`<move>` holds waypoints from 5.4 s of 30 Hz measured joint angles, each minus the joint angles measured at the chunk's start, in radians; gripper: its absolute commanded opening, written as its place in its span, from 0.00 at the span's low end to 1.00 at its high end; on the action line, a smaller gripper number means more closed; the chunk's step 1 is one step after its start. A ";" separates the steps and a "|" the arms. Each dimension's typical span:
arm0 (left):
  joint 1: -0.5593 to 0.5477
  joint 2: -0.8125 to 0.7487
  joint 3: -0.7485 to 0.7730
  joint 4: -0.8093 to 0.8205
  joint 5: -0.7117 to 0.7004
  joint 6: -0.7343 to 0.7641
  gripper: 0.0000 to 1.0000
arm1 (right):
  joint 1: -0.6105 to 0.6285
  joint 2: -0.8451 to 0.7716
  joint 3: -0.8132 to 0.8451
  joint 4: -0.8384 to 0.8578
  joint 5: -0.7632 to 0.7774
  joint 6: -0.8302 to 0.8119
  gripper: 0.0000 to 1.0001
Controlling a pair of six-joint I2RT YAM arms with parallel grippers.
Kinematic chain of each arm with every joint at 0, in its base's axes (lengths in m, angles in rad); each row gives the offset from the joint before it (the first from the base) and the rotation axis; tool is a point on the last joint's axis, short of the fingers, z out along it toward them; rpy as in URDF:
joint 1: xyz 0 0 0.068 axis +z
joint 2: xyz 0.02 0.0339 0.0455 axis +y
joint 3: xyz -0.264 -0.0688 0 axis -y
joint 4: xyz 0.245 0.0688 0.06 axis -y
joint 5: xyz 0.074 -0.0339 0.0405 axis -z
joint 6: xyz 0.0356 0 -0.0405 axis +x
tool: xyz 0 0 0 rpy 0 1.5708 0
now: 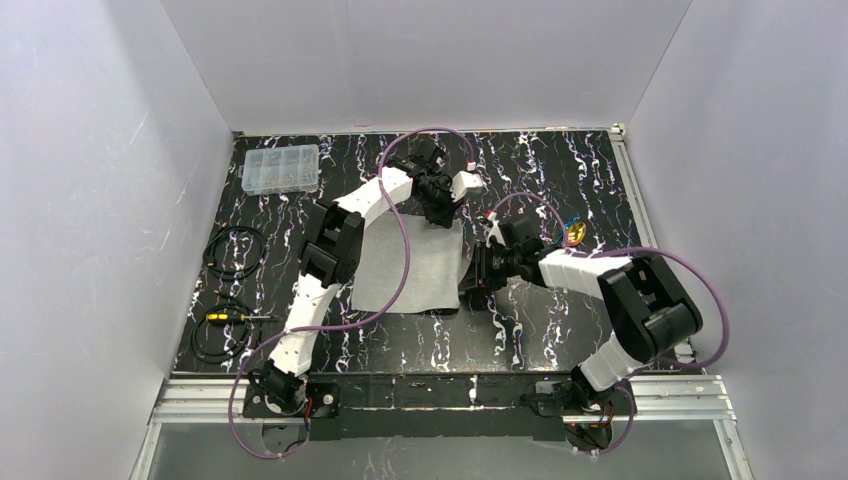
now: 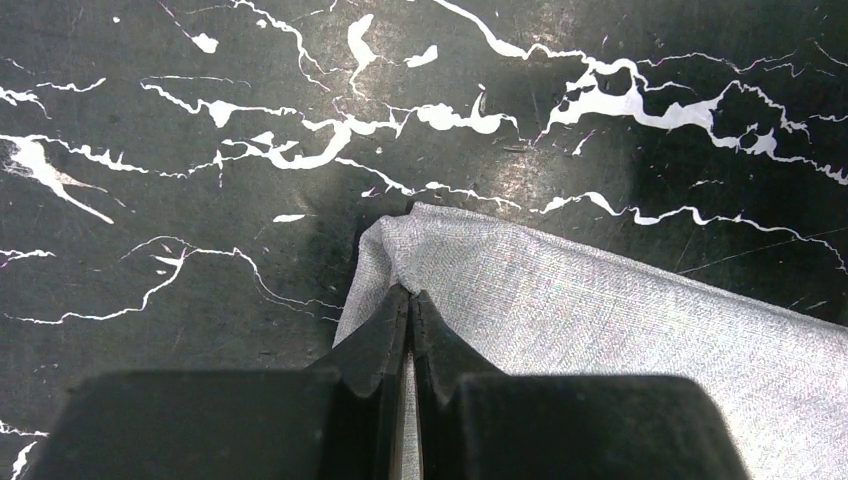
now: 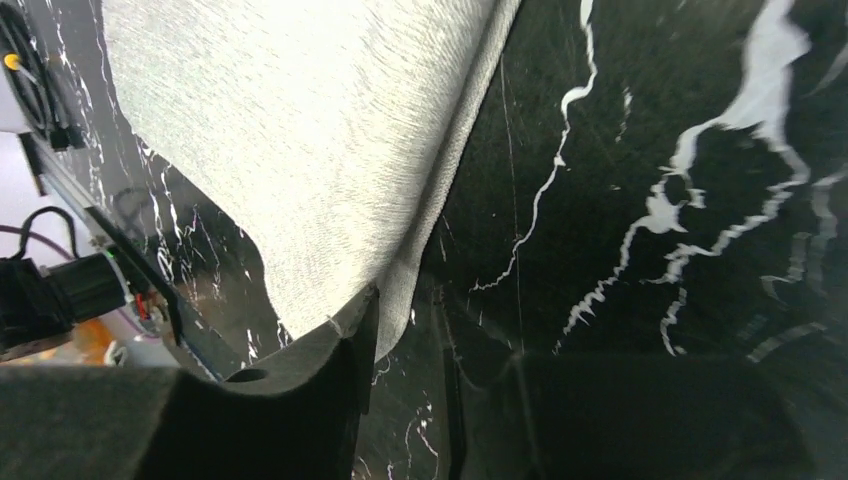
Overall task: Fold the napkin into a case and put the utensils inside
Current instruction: Smooth out the lower triangle-folded napkin at the center of the board, then pick up the lower triangle-folded napkin from the center of the board.
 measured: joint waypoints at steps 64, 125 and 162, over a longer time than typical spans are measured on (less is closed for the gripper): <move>0.342 -0.167 -0.032 -0.148 -0.098 -0.143 0.60 | -0.098 0.581 0.716 -0.080 -0.155 -0.021 0.11; 0.368 -0.153 -0.059 -0.167 -0.117 -0.286 0.88 | -0.098 0.372 0.803 -0.476 0.038 -0.302 0.72; 0.172 -0.977 -1.291 0.153 -0.059 0.679 0.70 | 0.394 -0.347 0.051 -0.401 0.435 -1.155 0.93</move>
